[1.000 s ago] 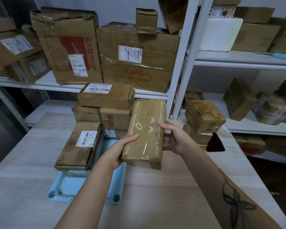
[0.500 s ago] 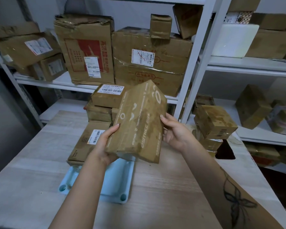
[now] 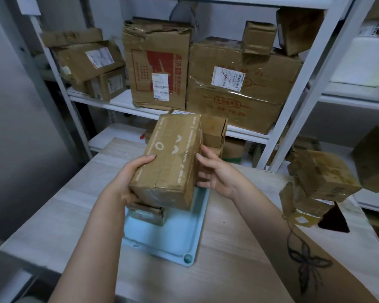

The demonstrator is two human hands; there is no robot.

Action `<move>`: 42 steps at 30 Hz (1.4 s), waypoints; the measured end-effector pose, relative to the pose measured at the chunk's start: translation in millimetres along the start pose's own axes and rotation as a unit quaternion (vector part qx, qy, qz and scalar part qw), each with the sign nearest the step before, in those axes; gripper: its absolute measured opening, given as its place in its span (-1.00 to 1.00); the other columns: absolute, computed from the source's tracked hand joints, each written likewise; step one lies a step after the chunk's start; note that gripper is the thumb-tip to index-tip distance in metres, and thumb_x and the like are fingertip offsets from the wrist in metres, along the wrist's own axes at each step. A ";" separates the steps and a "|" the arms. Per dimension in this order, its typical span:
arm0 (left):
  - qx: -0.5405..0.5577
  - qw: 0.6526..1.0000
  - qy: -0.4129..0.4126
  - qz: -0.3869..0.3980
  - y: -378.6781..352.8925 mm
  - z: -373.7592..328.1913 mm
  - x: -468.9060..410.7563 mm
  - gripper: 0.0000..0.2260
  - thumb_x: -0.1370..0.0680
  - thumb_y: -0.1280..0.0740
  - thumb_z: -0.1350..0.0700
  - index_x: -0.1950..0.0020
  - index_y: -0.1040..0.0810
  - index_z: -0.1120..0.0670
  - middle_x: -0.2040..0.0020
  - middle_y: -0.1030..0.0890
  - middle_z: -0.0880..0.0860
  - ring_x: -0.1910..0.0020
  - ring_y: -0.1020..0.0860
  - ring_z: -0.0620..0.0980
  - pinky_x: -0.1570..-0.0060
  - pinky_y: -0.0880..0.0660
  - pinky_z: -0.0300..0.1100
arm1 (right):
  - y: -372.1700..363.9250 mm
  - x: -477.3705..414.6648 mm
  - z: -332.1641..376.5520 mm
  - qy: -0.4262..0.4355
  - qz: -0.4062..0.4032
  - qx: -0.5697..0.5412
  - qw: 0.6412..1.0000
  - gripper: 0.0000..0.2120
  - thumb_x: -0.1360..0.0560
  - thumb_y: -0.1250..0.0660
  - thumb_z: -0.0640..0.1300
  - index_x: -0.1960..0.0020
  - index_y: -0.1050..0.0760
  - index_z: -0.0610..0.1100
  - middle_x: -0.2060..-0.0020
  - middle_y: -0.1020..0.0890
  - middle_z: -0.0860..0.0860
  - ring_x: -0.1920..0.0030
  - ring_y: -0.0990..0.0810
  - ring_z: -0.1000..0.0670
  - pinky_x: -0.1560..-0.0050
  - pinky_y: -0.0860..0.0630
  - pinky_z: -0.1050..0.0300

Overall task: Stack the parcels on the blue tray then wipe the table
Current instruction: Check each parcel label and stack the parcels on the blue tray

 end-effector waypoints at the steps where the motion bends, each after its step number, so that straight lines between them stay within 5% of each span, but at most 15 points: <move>1: -0.004 1.000 0.003 -0.003 3.5 -1.1 0.1 -0.74 -0.47 -0.27 -0.03 0.15 -0.66 0.11 0.28 -0.67 0.09 0.37 -0.65 0.03 0.20 -0.53 -0.12 | -4.9 -3.2 -0.6 -0.006 0.001 0.001 1.000 -0.36 -0.52 -0.30 -0.02 -0.52 -0.11 0.15 -0.38 -0.43 -0.01 -0.27 -0.48 -0.12 -0.34 -0.35 -0.25; 8: -0.021 0.999 0.010 -0.026 31.2 -6.2 -1.0 -0.69 -0.37 -0.34 -0.07 -0.01 -0.60 0.08 0.23 -0.69 0.07 0.27 -0.64 0.05 0.11 -0.48 -0.08 | -40.6 -20.0 -5.9 -0.049 0.015 0.021 0.998 -0.26 -0.47 -0.29 0.14 -0.55 -0.01 0.12 -0.41 -0.37 0.05 -0.25 -0.46 -0.05 0.08 -0.45 -0.03; 13: -0.063 0.995 0.034 -0.066 51.0 -13.2 -3.0 -0.74 -0.46 -0.30 -0.12 0.03 -0.57 0.04 0.31 -0.69 0.06 0.20 -0.60 0.09 0.14 -0.47 -0.06 | -57.4 -34.7 -22.2 -0.092 0.025 0.067 0.993 -0.24 -0.50 -0.31 0.10 -0.55 0.05 0.13 -0.49 -0.24 0.03 -0.45 -0.25 -0.16 -0.31 -0.21 -0.36; 17: -0.095 0.990 0.066 -0.082 65.7 -13.9 -6.0 -0.63 -0.37 -0.36 -0.16 -0.06 -0.58 0.05 0.16 -0.68 0.10 0.11 -0.60 0.14 0.01 -0.48 0.01 | -68.5 -38.9 -30.8 -0.114 0.029 0.090 0.989 -0.39 -0.54 -0.28 0.01 -0.51 -0.10 0.12 -0.43 -0.35 0.02 -0.38 -0.33 -0.17 -0.12 -0.36 -0.27; 23: -0.125 0.987 0.064 -0.074 70.9 -15.6 -13.9 -0.58 -0.35 -0.38 -0.16 -0.08 -0.59 0.06 0.11 -0.70 0.10 0.05 -0.62 0.13 -0.07 -0.50 0.03 | -71.1 -43.8 -32.6 -0.124 0.018 0.076 0.989 -0.53 -0.57 -0.25 -0.06 -0.45 -0.24 0.06 -0.31 -0.46 0.00 -0.29 -0.43 -0.14 -0.15 -0.33 -0.26; 30: -0.163 0.982 0.072 -0.057 73.2 -16.7 -19.4 -0.46 -0.31 -0.44 -0.21 -0.18 -0.57 0.06 -0.08 -0.67 0.12 -0.11 -0.60 0.13 -0.21 -0.47 0.09 | -71.0 -44.7 -33.8 -0.130 0.008 0.079 0.988 -0.51 -0.56 -0.27 -0.06 -0.45 -0.23 0.03 -0.28 -0.49 -0.02 -0.24 -0.47 -0.13 0.09 -0.46 -0.17; 35: -0.145 0.985 0.067 -0.071 73.7 -16.0 -20.7 -0.63 -0.44 -0.35 -0.15 -0.08 -0.58 0.09 0.03 -0.68 0.12 0.03 -0.62 0.10 -0.04 -0.53 -0.02 | -70.5 -43.0 -40.0 -0.147 0.001 0.067 0.987 -0.54 -0.55 -0.28 -0.04 -0.42 -0.27 -0.02 -0.23 -0.47 -0.01 -0.30 -0.42 -0.18 -0.25 -0.31 -0.39; 39: -0.128 0.988 0.047 -0.073 75.1 -16.4 -23.3 -0.63 -0.47 -0.35 -0.13 -0.14 -0.59 0.09 -0.04 -0.68 0.13 -0.03 -0.63 0.12 -0.08 -0.53 -0.02 | -70.6 -39.3 -40.1 -0.142 -0.005 0.053 0.988 -0.57 -0.57 -0.25 -0.07 -0.41 -0.29 -0.02 -0.03 -0.52 0.05 -0.04 -0.51 -0.06 -0.02 -0.40 -0.20; 42: -0.158 0.981 0.047 -0.101 81.0 -18.7 -22.8 -0.58 -0.44 -0.35 -0.20 -0.14 -0.60 0.07 -0.08 -0.66 0.14 -0.08 -0.61 0.14 -0.17 -0.50 0.04 | -67.6 -37.4 -41.3 -0.142 -0.016 0.056 0.988 -0.58 -0.57 -0.25 -0.07 -0.41 -0.30 -0.02 -0.02 -0.52 0.05 0.02 -0.49 -0.02 -0.03 -0.36 -0.17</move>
Point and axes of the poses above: each hand's wrist, its own x-axis away from the middle knuckle, its own y-axis out of the back of the hand, z = x × y, the point moved 6 cm from there along -x, towards the middle knuckle
